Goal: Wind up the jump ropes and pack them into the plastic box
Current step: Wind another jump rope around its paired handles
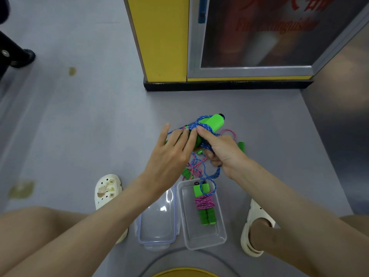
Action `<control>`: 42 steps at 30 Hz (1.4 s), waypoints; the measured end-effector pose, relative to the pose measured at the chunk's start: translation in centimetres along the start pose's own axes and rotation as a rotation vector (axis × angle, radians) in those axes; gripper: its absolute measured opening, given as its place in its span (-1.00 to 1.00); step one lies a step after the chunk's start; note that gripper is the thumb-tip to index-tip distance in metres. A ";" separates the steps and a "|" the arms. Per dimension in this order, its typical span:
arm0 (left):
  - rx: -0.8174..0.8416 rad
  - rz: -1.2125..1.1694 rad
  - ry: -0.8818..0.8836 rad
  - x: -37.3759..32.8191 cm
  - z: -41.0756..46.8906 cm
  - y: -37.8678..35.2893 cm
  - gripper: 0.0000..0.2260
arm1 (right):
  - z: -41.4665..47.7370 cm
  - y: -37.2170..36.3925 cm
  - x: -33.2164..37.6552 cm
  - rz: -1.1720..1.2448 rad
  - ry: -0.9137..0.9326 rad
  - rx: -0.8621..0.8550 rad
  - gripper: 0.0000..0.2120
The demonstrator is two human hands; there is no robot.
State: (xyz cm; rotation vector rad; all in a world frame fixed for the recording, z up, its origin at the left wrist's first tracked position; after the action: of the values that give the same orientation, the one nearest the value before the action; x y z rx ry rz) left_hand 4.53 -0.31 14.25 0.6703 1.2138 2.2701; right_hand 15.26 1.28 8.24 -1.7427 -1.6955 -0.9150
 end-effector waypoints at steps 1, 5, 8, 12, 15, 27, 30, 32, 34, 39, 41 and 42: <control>0.033 -0.030 0.009 0.1 0.0 -0.4 -0.66 | 0.0 0.1 0.0 0.010 0.007 -0.007 -0.62; 0.130 -0.346 0.193 1.6 0.3 -0.8 -0.49 | 0.3 0.9 0.7 0.000 0.035 -0.036 -0.62; 0.312 -0.857 0.678 4.5 -0.7 -2.7 -0.52 | 0.5 0.8 0.9 -0.040 0.043 0.024 -0.64; 0.654 -1.615 1.153 3.2 -2.9 -5.3 -0.66 | 0.3 -0.4 0.6 -0.028 0.048 0.156 -0.64; 0.677 -1.740 1.117 2.4 -3.1 -5.0 -0.74 | 0.3 -0.6 0.5 -0.048 0.077 0.181 -0.62; 0.285 -1.031 0.970 7.8 -2.5 -3.8 -0.51 | 0.6 0.0 0.8 -0.214 0.163 0.104 -0.96; 0.290 -0.839 0.926 8.1 -2.7 -3.5 -0.48 | 0.6 -0.3 0.7 -0.271 0.148 0.117 -0.94; 0.301 -0.723 0.880 8.0 -2.5 -3.1 -0.47 | 0.6 -0.5 0.7 -0.294 0.142 0.119 -0.91; 0.290 -0.639 0.810 7.5 -2.1 -2.5 -0.49 | 0.5 -0.6 0.9 -0.307 0.155 0.118 -0.91; 0.261 -0.429 0.599 6.0 -1.2 -1.5 -0.47 | 0.6 -0.8 1.1 -0.387 0.208 0.075 -0.84; 0.267 -0.382 0.547 5.7 -1.1 -1.4 -0.44 | 0.7 -0.8 0.8 -0.362 0.176 0.065 -0.80; 0.259 -0.351 0.528 5.6 -1.0 -1.3 -0.43 | 0.7 -0.7 0.6 -0.325 0.149 0.067 -0.77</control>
State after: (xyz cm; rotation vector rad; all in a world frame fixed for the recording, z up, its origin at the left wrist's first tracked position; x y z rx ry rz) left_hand -0.13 3.13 13.77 -0.0837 1.7315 2.0636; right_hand 14.58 2.27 8.22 -1.3416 -1.9176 -1.0853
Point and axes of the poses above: each hand's wrist, its own z-axis towards the middle knuckle, its own y-axis out of the back of the hand, x = y × z, the point moved 9 cm from there along z, towards the middle knuckle, and after that the axes turned 1 degree about -z, right-handed, at the moved point
